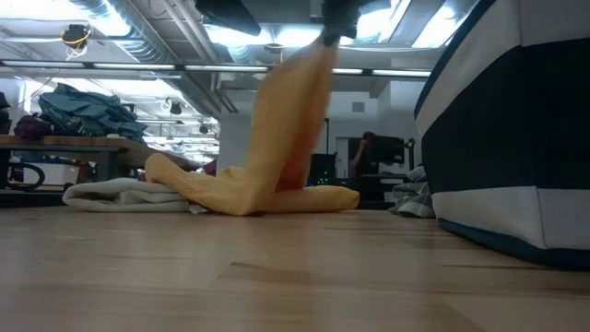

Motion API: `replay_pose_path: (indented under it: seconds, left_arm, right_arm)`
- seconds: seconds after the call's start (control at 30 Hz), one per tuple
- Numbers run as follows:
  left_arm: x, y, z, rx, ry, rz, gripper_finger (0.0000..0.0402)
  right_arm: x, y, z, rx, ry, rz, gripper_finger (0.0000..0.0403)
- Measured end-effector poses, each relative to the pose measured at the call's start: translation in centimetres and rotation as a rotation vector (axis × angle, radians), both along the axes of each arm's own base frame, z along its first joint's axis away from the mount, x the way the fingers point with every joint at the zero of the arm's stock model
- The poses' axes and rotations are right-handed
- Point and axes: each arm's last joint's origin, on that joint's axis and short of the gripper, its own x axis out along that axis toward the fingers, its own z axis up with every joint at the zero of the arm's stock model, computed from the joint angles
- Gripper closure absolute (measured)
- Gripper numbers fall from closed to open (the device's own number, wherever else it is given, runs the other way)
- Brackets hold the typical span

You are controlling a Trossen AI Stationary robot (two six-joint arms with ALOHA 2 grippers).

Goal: Fold towel
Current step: Fold the yellow towel

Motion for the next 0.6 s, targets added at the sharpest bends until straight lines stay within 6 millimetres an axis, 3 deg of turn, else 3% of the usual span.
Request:
replay_pose_path:
  seconds: [0.2, 0.6]
  left_arm:
    - [0.1, 0.5, -2.1, -0.037, 0.179, 0.025, 0.0235]
    - [0.8, 3.3, -10.7, -0.076, 0.465, 0.053, 0.0242]
  right_arm:
    - [-0.2, 2.1, -0.1, 0.004, 0.035, 0.053, 0.0398]
    - [-0.2, 5.9, -0.1, 0.018, 0.042, 0.105, 0.0398]
